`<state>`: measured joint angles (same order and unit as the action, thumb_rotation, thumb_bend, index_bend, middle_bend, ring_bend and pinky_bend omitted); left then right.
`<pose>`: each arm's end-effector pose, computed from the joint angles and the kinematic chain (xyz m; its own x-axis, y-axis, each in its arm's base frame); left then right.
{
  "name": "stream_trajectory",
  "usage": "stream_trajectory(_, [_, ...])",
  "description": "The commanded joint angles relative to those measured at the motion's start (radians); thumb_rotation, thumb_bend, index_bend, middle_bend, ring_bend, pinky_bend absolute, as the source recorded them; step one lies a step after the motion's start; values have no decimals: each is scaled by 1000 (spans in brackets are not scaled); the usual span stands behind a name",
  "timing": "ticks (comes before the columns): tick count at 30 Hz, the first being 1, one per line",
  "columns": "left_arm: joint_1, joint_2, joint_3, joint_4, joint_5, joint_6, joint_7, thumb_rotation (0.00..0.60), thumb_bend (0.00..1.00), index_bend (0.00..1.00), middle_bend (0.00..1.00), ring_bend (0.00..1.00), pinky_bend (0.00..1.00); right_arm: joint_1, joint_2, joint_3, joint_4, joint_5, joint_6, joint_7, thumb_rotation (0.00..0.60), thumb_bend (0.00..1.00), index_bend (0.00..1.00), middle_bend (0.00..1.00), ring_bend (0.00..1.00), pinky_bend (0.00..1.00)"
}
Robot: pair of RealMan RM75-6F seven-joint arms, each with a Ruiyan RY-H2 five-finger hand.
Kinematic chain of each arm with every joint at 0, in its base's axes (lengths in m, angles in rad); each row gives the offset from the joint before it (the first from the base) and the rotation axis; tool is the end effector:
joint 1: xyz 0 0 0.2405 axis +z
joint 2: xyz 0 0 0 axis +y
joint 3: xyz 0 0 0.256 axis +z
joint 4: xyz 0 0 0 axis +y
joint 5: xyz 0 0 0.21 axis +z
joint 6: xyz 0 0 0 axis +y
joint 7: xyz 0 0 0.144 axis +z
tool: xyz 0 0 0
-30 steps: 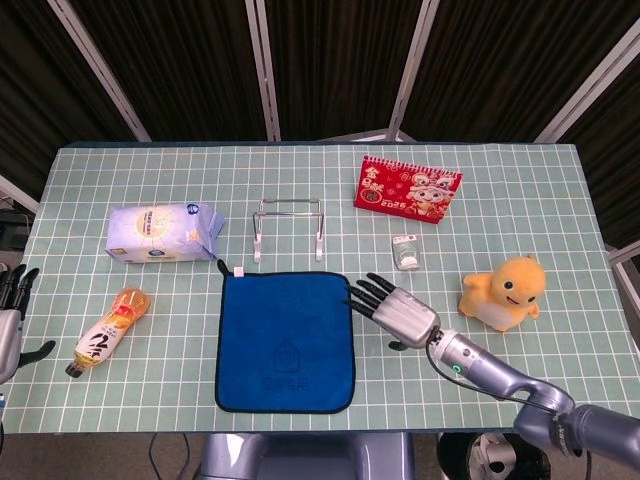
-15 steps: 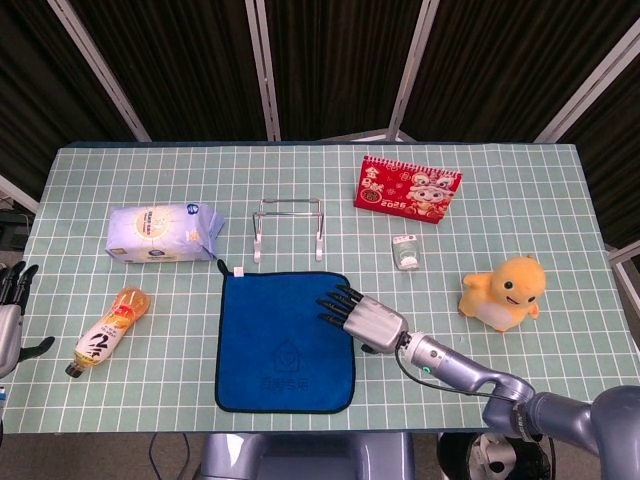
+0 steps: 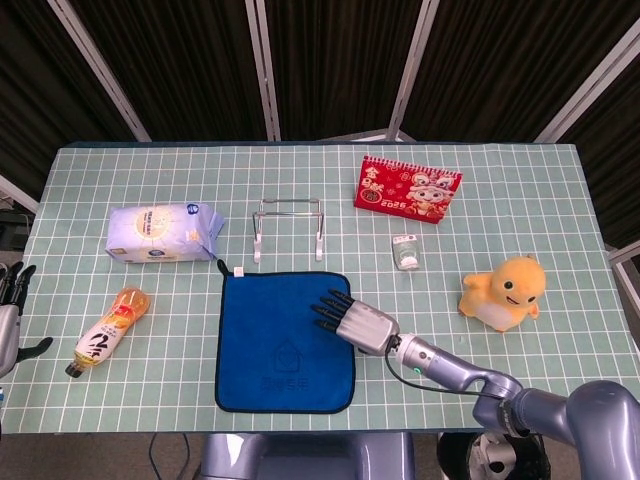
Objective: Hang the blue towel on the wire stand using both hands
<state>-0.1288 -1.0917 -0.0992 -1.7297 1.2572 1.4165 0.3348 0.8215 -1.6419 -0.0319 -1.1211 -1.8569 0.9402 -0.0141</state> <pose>-0.3121 0.1998 0.1649 0.5704 0.0701 0.8184 0.8038 0.1576 -0.5737 -0.1521 -0.3141 -0.0672 0.7442 -0.0545 0.6657 -0.3800 -0.8542 0.3548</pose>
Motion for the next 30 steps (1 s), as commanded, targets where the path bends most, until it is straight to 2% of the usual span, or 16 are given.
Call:
stream_trajectory(1, [0,0,0,0,-1,0,0,600,0,0,0,0,0,5,-10,0,12,9,0,2,600,189,145,41,0,0])
stream_trajectory(15, [-6,-1,2,3,-13,-9,2,600,0,0,0,0,0,30,-71,14,48,65,4,6,600,191,146,42,0,0])
stream_trajectory(19, [-6,-2,2,5,-17,-9,2,600,0,0,0,0,0,35,-80,14,50,74,8,7,600,224,156,42,0,0])
stream_trajectory(22, [-7,-2,2,7,-19,-10,3,600,0,0,0,0,0,37,-81,14,48,78,16,16,600,313,300,43,0,0])
stream_trajectory(24, [-9,-4,3,8,-20,-12,5,600,0,0,0,0,0,37,-81,13,45,81,21,26,600,385,357,45,0,0])
stream_trajectory(27, [-13,-8,5,12,-22,-19,10,600,0,0,0,0,0,38,-80,9,36,91,25,57,600,474,369,45,0,0])
stream_trajectory(30, [-19,-12,6,16,-19,-27,12,600,0,0,0,0,0,40,-80,8,32,96,28,77,600,503,504,46,0,0])
